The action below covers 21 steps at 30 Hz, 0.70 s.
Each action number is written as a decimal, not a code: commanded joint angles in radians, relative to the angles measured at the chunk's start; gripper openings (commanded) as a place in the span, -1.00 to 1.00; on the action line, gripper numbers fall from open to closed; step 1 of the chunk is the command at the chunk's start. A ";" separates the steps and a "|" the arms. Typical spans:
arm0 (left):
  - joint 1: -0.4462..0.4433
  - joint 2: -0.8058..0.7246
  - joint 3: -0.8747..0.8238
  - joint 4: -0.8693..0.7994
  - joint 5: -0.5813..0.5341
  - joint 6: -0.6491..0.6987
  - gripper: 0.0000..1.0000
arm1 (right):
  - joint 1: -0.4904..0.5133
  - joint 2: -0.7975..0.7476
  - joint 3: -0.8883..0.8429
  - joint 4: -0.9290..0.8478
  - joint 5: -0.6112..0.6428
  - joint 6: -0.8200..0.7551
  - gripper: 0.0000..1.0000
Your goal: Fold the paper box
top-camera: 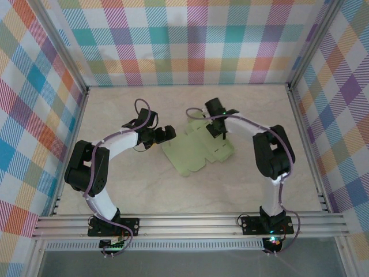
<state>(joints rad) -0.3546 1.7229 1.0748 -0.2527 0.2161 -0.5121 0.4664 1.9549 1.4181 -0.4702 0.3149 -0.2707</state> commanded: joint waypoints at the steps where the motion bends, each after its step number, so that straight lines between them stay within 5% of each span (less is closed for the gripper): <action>1: 0.009 -0.034 -0.003 0.006 -0.015 -0.007 1.00 | -0.030 -0.024 0.042 -0.154 -0.278 0.003 -1.00; 6: 0.009 -0.023 0.002 0.009 -0.015 -0.011 1.00 | -0.037 0.017 0.076 -0.204 -0.175 0.009 -0.84; 7: 0.009 -0.018 0.006 0.007 -0.011 -0.011 1.00 | -0.037 0.020 0.079 -0.187 -0.128 0.039 -0.59; 8: 0.009 -0.014 0.011 0.002 -0.009 -0.012 1.00 | -0.037 0.011 0.072 -0.174 -0.122 0.050 -0.01; 9: 0.009 -0.011 0.017 -0.001 -0.008 -0.010 1.00 | -0.036 -0.007 0.056 -0.151 -0.125 0.060 0.23; 16: 0.009 -0.009 0.027 -0.007 -0.012 0.008 1.00 | -0.108 -0.134 -0.016 -0.018 -0.277 0.231 0.47; 21: 0.008 0.003 0.024 0.030 0.022 0.022 1.00 | -0.174 -0.116 -0.023 -0.044 -0.415 0.256 0.38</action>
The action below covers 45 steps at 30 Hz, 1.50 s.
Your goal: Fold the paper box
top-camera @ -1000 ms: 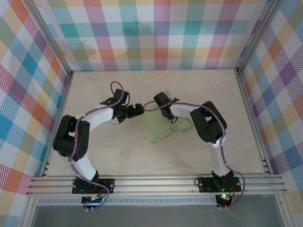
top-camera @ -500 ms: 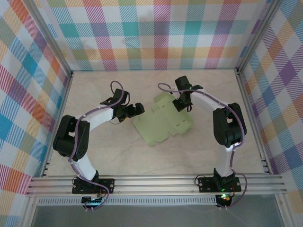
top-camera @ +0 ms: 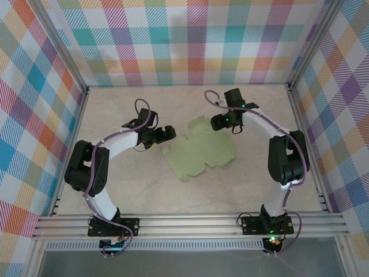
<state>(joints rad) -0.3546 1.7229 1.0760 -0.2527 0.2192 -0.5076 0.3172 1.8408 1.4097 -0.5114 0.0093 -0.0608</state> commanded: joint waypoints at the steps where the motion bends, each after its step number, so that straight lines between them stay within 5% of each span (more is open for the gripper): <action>1: 0.008 0.004 0.023 0.037 0.025 0.019 1.00 | -0.027 0.005 -0.022 -0.009 -0.116 0.023 0.36; 15: -0.012 0.010 0.036 0.063 0.015 0.056 1.00 | -0.029 0.129 -0.017 -0.050 -0.080 -0.120 -0.28; 28: -0.024 -0.027 -0.033 0.319 0.106 0.046 1.00 | -0.028 0.144 -0.023 -0.049 -0.064 -0.147 -0.71; 32: -0.032 -0.028 -0.053 0.419 0.130 0.067 0.95 | -0.027 0.142 -0.026 -0.052 -0.061 -0.157 -1.00; 45: -0.116 0.125 0.118 0.431 0.258 0.294 0.76 | -0.027 0.034 -0.056 -0.102 -0.249 -0.189 -1.00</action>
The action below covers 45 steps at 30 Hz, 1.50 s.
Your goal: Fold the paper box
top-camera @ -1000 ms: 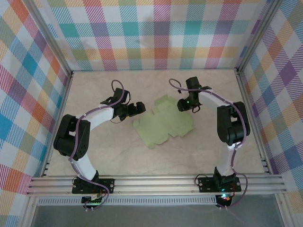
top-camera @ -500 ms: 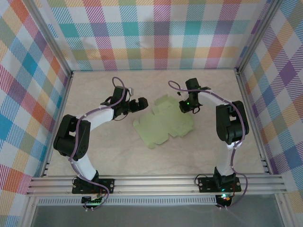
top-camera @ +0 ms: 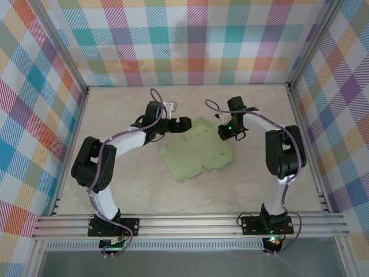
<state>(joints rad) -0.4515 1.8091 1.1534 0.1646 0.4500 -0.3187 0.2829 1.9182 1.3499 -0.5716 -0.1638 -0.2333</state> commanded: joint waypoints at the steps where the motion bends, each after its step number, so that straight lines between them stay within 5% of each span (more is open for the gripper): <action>1: -0.022 0.055 0.057 0.013 0.016 0.127 0.75 | 0.007 -0.049 0.002 -0.039 -0.084 -0.011 -1.00; 6: -0.023 0.105 0.101 0.057 0.046 0.156 0.70 | 0.007 -0.072 -0.008 -0.050 -0.123 -0.017 -1.00; 11: -0.024 0.177 0.164 0.039 0.122 0.176 0.18 | 0.007 -0.078 -0.009 -0.065 -0.143 -0.029 -1.00; 24: -0.030 0.318 0.287 0.017 0.161 0.260 0.26 | 0.007 -0.042 0.019 -0.134 -0.232 -0.053 -1.00; 35: -0.033 0.394 0.370 -0.027 0.271 0.287 0.13 | 0.006 -0.013 0.037 -0.168 -0.275 -0.075 -1.00; 39: -0.033 0.406 0.371 -0.032 0.260 0.290 0.12 | 0.005 -0.002 0.034 -0.140 -0.217 -0.062 -0.56; 45: -0.033 0.405 0.358 -0.010 0.256 0.282 0.12 | 0.006 0.016 0.017 -0.122 -0.184 -0.067 -0.43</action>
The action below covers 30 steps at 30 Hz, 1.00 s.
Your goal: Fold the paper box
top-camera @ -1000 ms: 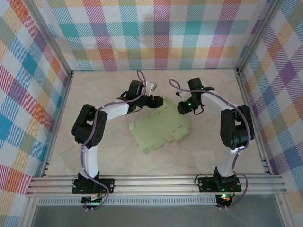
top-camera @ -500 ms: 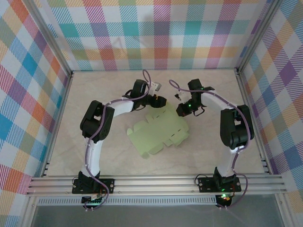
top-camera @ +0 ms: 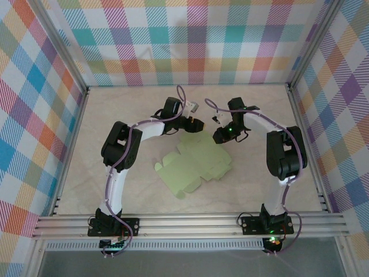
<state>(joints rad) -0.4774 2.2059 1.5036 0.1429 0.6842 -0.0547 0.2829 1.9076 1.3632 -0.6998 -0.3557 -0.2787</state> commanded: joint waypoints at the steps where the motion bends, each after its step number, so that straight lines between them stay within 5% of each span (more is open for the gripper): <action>1: -0.006 0.009 0.006 0.013 0.020 0.018 0.12 | 0.005 0.030 -0.002 0.015 0.018 -0.020 -0.26; 11: -0.004 0.007 -0.005 0.016 0.013 0.018 0.12 | -0.016 0.072 -0.013 0.041 -0.054 -0.002 -0.21; 27: -0.003 -0.002 -0.023 0.018 0.009 0.033 0.13 | -0.017 0.069 -0.050 0.008 -0.058 -0.040 -0.68; 30: -0.003 -0.012 -0.033 0.018 0.011 0.041 0.13 | -0.017 0.057 -0.059 0.013 -0.068 -0.039 -0.95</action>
<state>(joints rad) -0.4774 2.2059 1.4883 0.1413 0.6834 -0.0460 0.2729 1.9816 1.3231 -0.6712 -0.4000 -0.3008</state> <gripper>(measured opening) 0.566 0.067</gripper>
